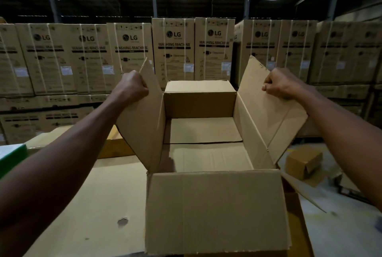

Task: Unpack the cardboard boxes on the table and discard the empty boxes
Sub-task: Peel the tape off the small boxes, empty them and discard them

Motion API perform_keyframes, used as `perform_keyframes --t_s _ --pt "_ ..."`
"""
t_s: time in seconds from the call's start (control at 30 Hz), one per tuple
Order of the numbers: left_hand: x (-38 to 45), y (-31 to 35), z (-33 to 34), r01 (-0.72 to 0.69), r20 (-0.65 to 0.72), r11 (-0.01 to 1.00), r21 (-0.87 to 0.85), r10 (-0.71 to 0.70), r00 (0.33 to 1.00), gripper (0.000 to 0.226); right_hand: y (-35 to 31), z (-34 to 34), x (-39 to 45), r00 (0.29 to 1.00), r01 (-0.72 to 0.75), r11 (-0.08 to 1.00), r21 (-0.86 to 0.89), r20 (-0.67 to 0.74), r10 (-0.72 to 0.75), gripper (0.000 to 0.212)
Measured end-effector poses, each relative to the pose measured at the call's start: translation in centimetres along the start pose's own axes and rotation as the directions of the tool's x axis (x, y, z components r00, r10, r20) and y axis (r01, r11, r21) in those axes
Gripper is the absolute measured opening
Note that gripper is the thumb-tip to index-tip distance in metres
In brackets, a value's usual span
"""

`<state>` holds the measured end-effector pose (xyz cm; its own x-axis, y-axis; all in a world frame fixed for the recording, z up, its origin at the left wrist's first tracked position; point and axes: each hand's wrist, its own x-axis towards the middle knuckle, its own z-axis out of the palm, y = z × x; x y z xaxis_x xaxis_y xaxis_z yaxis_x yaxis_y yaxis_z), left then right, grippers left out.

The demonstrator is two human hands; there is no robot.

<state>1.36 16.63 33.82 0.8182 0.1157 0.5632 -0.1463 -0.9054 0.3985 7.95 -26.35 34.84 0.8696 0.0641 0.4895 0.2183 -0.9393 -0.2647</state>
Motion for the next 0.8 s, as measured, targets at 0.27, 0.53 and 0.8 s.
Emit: perform_keyframes --t_s 0.27,0.53,0.8 --pt "5.6 1.4 6.2 0.01 0.036 1.0 -0.004 -0.01 0.999 0.011 5.6 1.8 5.2 1.0 -0.008 1.0 -0.028 0.03 0.009 0.022" --pt "8.8 1.5 9.6 0.071 0.108 0.997 -0.02 -0.068 0.992 0.016 9.7 5.2 9.5 0.992 -0.017 1.0 -0.012 0.121 0.018 0.022" --pt "10.5 1.8 13.2 0.139 0.123 0.99 -0.024 -0.135 0.983 0.015 13.0 7.9 13.3 0.985 0.001 0.999 0.038 0.172 -0.007 0.021"
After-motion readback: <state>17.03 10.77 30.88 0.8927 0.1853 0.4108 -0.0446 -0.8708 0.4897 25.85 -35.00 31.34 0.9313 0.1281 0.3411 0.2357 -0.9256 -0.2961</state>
